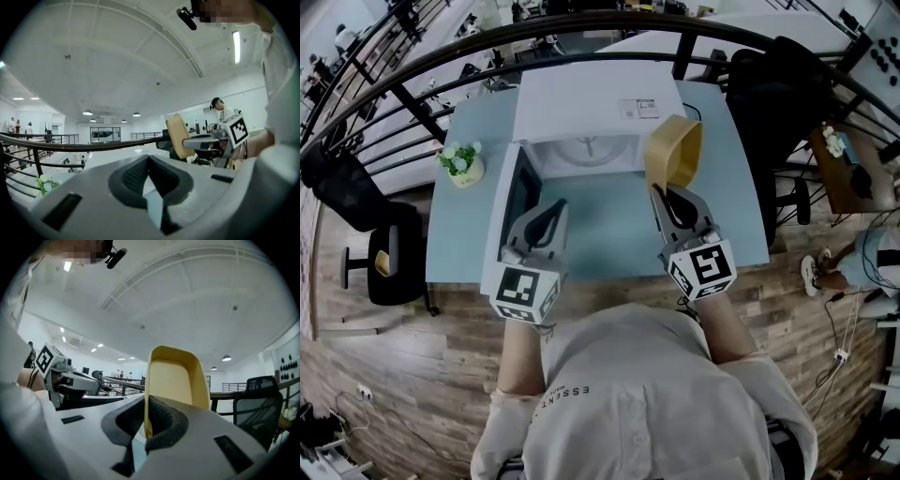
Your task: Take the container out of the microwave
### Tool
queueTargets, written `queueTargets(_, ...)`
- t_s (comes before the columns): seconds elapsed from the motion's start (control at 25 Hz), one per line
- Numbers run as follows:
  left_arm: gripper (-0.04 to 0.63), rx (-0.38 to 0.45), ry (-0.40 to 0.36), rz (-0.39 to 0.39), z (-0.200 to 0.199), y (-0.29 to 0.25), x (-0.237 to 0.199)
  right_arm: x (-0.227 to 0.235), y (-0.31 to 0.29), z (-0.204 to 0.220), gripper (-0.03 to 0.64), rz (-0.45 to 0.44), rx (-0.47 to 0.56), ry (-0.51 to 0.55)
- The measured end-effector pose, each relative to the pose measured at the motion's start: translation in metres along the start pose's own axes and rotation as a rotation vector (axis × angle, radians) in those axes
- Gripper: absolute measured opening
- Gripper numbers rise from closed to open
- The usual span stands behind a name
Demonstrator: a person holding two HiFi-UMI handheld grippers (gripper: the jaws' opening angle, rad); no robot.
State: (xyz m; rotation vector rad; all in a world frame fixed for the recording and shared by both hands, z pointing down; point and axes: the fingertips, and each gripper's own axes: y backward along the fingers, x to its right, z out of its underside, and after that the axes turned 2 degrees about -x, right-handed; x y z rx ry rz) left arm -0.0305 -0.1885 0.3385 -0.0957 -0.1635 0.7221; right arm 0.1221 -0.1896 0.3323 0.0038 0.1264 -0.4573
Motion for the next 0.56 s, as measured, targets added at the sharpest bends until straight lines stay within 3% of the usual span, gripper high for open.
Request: queueTargets(0.56, 0.002, -0.001, 0.014, -0.029, -0.006, -0.013, 0.006, 0.012, -0.002, 0.003, 0.021, -0.008, -0.001, -0.013)
